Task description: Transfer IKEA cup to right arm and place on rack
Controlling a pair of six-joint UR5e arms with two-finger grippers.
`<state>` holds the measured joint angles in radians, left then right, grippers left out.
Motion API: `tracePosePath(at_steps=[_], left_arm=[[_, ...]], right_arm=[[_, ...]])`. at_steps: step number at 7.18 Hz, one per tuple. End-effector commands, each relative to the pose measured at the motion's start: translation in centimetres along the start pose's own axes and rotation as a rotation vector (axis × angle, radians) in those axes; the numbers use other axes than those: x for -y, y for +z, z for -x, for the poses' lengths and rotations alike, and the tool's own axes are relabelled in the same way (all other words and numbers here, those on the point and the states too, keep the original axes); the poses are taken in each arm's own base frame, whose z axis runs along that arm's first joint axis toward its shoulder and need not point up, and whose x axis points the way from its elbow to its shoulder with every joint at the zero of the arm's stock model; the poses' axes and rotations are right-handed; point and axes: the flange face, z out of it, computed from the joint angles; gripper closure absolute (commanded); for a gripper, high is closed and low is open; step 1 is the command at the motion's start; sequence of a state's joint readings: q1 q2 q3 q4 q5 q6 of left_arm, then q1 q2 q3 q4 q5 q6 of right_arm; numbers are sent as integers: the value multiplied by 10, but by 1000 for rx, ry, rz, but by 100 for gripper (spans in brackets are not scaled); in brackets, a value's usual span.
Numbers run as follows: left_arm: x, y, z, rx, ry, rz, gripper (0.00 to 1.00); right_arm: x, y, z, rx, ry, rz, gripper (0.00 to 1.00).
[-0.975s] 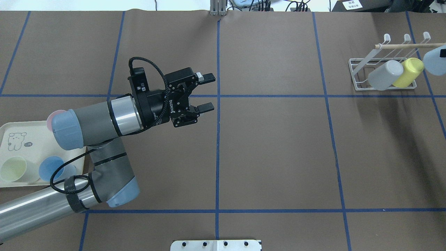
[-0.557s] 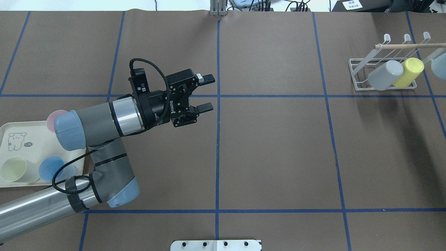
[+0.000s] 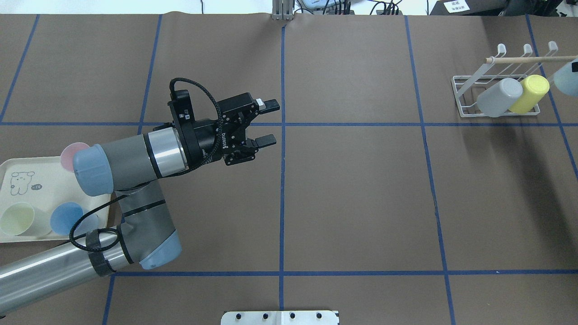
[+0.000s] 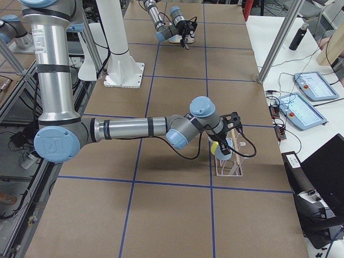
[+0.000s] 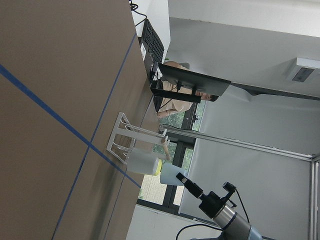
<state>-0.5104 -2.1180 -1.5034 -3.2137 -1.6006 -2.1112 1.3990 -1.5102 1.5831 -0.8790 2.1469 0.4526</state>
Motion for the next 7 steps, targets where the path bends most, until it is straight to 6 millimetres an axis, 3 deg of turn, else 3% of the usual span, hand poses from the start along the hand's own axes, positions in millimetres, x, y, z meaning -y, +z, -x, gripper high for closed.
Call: tracePosePath(at_steps=[1, 5, 6, 7], left_arm=[[1, 1, 2, 4, 1, -2, 1], [5, 1, 3, 22, 101, -14, 1], [16, 3, 2, 69, 201, -50, 1], [52, -21, 22, 209, 360, -122, 2]], right_arm=[[-2, 8, -6, -6, 11, 16, 100], [-10, 23, -16, -11, 35, 48, 26], [-5, 25, -12, -7, 31, 46, 14], [-3, 25, -11, -5, 31, 44, 2]])
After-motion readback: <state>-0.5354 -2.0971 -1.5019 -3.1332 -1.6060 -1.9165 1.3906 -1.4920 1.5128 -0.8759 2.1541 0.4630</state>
